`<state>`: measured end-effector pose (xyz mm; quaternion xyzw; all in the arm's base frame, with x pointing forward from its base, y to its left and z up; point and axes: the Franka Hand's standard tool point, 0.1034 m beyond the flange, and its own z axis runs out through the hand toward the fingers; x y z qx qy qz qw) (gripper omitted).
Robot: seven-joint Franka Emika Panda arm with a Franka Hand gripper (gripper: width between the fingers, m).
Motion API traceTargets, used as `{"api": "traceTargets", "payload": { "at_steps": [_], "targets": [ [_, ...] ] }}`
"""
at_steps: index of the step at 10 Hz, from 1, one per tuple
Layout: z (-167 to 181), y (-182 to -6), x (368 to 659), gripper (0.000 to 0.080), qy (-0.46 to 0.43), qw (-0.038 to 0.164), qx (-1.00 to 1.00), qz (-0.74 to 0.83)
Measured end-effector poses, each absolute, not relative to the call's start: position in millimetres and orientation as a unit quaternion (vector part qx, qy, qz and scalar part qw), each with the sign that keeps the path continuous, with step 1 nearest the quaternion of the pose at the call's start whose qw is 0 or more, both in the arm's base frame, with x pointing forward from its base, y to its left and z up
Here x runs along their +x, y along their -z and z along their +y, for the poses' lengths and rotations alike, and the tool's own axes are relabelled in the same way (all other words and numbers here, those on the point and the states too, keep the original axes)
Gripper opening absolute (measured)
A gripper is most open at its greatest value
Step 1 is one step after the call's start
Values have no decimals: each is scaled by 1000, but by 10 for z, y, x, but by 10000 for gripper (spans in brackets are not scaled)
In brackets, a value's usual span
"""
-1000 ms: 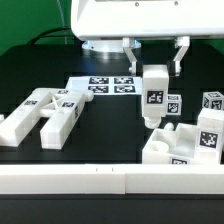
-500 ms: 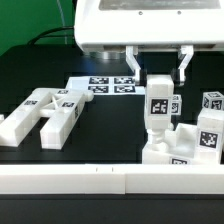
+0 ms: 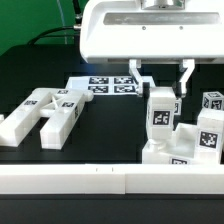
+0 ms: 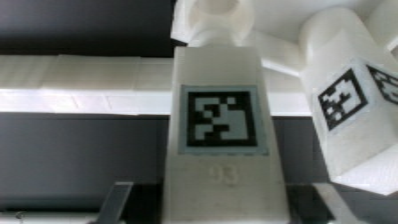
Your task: Assemble chair
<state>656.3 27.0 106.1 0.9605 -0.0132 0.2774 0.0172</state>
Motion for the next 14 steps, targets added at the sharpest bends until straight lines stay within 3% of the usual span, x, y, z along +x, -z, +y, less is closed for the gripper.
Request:
{"api": "traceTargets", "payload": {
  "at_steps": [11, 14],
  "targets": [
    [312, -1061, 6508, 292, -276, 20, 961, 2],
    [297, -962, 6474, 292, -269, 22, 963, 4]
  ]
}}
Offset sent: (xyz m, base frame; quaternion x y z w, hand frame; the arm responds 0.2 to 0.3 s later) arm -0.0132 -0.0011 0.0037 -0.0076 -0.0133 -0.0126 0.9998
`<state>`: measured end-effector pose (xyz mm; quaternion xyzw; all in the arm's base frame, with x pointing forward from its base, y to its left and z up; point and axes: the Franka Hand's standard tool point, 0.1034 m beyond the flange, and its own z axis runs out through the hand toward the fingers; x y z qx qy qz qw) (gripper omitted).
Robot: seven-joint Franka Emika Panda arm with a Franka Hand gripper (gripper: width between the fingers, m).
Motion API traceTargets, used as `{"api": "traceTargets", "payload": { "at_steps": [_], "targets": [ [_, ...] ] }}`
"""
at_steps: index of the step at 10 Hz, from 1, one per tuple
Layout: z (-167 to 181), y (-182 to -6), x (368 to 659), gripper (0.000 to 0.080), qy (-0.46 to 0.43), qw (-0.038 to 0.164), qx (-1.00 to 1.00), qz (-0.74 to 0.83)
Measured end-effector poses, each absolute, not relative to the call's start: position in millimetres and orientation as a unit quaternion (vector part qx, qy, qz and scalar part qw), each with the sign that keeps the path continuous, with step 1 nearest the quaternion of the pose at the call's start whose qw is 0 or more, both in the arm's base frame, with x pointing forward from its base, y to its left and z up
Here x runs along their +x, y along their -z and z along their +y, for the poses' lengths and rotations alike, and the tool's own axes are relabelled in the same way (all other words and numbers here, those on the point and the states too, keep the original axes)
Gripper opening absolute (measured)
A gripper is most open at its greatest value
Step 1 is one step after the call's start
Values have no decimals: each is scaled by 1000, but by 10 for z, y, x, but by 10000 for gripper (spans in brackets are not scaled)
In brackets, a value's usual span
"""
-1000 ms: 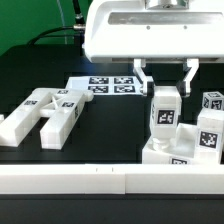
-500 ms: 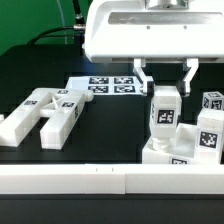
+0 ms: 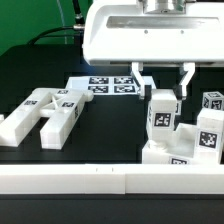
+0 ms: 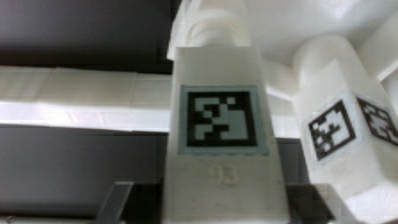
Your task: Assemble chair
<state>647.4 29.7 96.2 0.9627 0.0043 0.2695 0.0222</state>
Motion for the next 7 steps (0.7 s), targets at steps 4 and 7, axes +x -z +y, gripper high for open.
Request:
{"api": "traceTargets", "payload": {
  "at_steps": [4, 7],
  "targets": [
    [304, -938, 6503, 292, -287, 25, 957, 7],
    [310, -938, 6548, 292, -302, 27, 953, 12]
  ]
}}
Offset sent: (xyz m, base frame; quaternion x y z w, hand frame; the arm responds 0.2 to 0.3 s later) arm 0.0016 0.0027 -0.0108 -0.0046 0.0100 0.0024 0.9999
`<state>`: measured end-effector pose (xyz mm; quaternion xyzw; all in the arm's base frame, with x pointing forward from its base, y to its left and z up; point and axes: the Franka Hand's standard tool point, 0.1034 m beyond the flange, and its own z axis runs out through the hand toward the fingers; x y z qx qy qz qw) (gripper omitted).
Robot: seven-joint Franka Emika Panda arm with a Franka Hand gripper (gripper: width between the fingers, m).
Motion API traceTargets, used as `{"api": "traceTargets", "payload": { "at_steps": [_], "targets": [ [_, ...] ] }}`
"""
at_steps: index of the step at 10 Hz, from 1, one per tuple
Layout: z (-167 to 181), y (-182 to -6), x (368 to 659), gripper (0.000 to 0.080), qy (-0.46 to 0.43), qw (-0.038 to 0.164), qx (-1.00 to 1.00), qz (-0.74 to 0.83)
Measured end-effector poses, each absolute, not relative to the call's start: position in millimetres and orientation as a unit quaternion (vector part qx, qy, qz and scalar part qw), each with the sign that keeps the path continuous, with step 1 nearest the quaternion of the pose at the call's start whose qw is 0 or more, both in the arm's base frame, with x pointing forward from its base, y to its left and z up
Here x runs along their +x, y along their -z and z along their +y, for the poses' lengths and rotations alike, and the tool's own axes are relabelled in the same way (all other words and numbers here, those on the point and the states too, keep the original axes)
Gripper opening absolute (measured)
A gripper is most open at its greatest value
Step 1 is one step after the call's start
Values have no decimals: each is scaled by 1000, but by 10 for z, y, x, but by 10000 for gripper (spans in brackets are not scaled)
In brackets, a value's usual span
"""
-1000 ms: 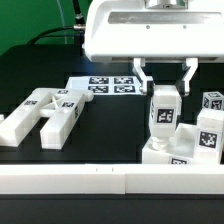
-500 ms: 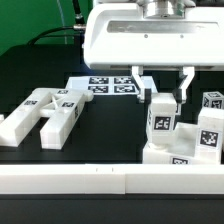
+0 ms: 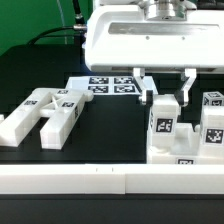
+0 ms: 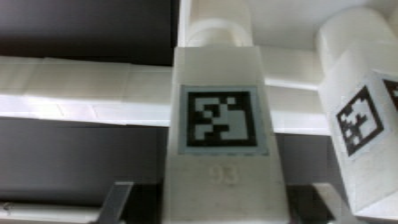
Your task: Assemble chair
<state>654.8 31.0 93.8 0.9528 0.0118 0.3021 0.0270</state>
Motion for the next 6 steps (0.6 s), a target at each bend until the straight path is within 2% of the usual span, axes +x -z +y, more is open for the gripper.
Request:
{"api": "traceTargets", "payload": {
  "at_steps": [2, 3, 4, 5, 6],
  "targets": [
    [309, -934, 6546, 315, -302, 28, 953, 14],
    [309, -933, 6546, 489, -301, 28, 953, 15],
    [309, -932, 6546, 489, -301, 28, 953, 15],
    [309, -932, 6546, 619, -301, 28, 953, 16],
    [309, -931, 6545, 641, -301, 29, 953, 16]
  ]
}}
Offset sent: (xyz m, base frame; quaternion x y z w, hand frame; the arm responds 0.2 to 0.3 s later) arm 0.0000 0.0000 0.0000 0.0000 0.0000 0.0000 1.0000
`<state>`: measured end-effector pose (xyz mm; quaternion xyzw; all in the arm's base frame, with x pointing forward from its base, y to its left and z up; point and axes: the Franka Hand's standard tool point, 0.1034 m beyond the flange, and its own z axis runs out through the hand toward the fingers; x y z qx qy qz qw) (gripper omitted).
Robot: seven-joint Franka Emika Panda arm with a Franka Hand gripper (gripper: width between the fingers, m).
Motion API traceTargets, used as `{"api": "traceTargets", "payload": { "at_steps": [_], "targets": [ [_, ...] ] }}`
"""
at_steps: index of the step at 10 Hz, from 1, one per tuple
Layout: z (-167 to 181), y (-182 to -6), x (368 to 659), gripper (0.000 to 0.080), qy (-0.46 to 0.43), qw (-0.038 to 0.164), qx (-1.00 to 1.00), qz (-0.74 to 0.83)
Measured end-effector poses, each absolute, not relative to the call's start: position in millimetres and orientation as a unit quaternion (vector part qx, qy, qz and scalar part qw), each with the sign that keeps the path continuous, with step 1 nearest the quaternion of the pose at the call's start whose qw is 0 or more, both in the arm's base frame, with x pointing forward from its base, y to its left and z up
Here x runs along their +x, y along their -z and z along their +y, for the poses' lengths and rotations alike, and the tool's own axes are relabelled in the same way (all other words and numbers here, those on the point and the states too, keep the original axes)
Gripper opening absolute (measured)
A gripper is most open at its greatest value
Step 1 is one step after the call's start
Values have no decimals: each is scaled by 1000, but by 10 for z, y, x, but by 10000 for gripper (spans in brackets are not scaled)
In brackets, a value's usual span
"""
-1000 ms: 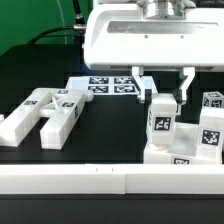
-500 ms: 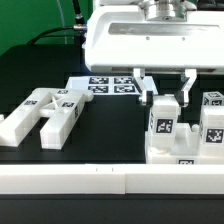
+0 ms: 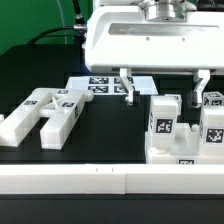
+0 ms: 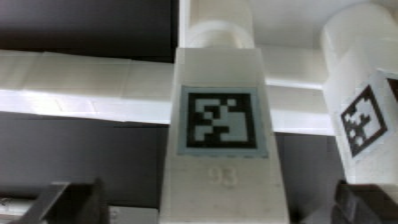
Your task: Assemble chair
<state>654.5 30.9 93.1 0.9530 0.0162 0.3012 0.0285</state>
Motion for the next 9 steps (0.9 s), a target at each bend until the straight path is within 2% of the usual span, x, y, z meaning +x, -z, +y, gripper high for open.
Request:
{"api": "traceTargets", "payload": {
  "at_steps": [2, 4, 8, 9],
  "targets": [
    [305, -936, 6547, 648, -300, 29, 953, 17],
    [269, -1066, 6589, 649, -295, 29, 955, 21],
    [278, -1037, 6577, 649, -278, 27, 960, 21],
    [294, -985, 6541, 649, -244, 24, 969, 20]
  ]
}}
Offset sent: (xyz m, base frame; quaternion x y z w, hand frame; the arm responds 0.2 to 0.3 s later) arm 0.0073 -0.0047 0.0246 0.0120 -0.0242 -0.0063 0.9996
